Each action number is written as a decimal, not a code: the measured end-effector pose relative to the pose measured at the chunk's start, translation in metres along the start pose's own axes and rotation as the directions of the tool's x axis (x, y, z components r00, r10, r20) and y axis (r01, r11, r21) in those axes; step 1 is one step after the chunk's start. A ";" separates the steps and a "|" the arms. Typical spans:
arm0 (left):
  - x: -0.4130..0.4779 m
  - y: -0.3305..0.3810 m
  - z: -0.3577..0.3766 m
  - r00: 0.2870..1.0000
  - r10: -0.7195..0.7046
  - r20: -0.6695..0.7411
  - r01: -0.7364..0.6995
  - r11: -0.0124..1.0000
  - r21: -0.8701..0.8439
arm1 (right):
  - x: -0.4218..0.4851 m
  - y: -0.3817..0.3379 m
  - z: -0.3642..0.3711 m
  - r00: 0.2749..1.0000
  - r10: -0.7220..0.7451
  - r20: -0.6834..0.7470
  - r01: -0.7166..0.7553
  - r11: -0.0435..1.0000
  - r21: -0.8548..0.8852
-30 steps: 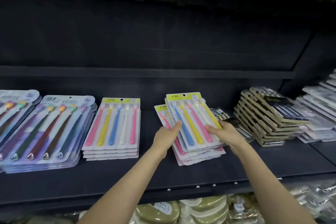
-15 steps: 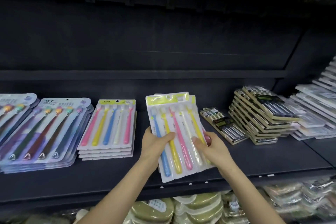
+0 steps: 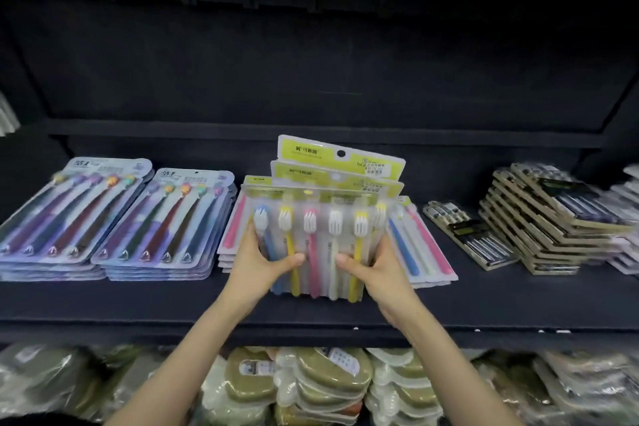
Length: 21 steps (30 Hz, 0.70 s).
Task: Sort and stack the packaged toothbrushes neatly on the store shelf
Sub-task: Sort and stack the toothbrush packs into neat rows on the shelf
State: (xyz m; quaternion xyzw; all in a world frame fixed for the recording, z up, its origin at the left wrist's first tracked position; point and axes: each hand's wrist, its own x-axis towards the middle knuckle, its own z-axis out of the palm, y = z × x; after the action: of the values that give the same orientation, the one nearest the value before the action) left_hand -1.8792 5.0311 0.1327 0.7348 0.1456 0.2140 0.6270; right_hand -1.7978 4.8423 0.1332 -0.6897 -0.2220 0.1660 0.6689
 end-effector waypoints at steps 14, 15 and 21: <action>-0.008 -0.002 0.000 0.998 0.017 0.056 -0.016 1.000 -0.008 | -0.013 -0.004 0.013 0.987 -0.141 -0.082 0.129 0.982 -0.134; -0.009 -0.004 0.001 0.998 0.018 0.067 -0.019 1.000 0.010 | -0.015 -0.001 0.016 0.990 -0.120 -0.075 0.106 0.980 -0.168; -0.023 -0.021 0.007 1.000 0.027 -0.001 -0.026 0.991 0.131 | -0.027 0.029 0.024 0.995 -0.089 -0.039 0.078 0.971 -0.224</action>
State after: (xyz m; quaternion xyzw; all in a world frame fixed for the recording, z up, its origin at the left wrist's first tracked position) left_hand -1.8945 5.0176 0.1080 0.7760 0.1505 0.2133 0.5741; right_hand -1.8311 4.8485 0.1015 -0.7541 -0.2517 0.0948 0.5991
